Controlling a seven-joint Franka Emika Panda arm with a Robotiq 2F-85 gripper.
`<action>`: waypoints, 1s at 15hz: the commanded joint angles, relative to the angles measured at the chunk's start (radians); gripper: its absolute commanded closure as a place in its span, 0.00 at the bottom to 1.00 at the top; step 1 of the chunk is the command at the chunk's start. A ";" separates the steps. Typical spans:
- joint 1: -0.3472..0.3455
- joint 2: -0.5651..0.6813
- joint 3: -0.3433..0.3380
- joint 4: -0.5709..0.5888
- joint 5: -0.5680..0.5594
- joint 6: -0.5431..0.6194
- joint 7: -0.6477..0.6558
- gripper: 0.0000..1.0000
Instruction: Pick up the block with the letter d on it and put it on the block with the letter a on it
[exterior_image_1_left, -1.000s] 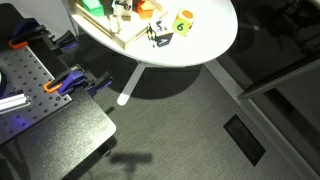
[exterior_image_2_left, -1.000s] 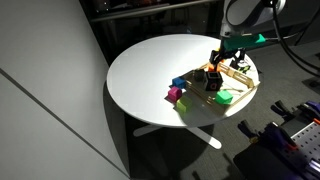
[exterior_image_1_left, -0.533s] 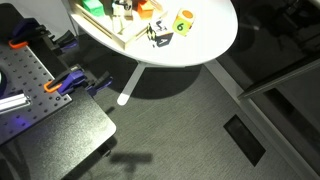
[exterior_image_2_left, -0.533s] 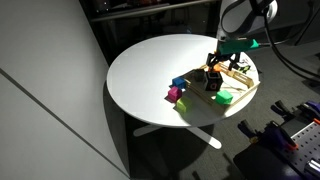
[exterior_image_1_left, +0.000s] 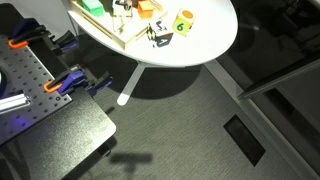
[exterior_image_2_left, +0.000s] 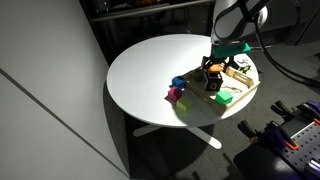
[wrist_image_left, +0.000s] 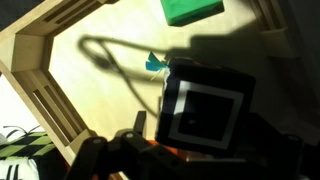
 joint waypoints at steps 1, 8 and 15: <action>0.023 0.039 -0.016 0.044 -0.008 -0.006 0.030 0.00; 0.031 0.070 -0.020 0.062 0.001 -0.014 0.015 0.34; 0.012 -0.005 -0.003 0.029 0.024 -0.029 -0.029 0.82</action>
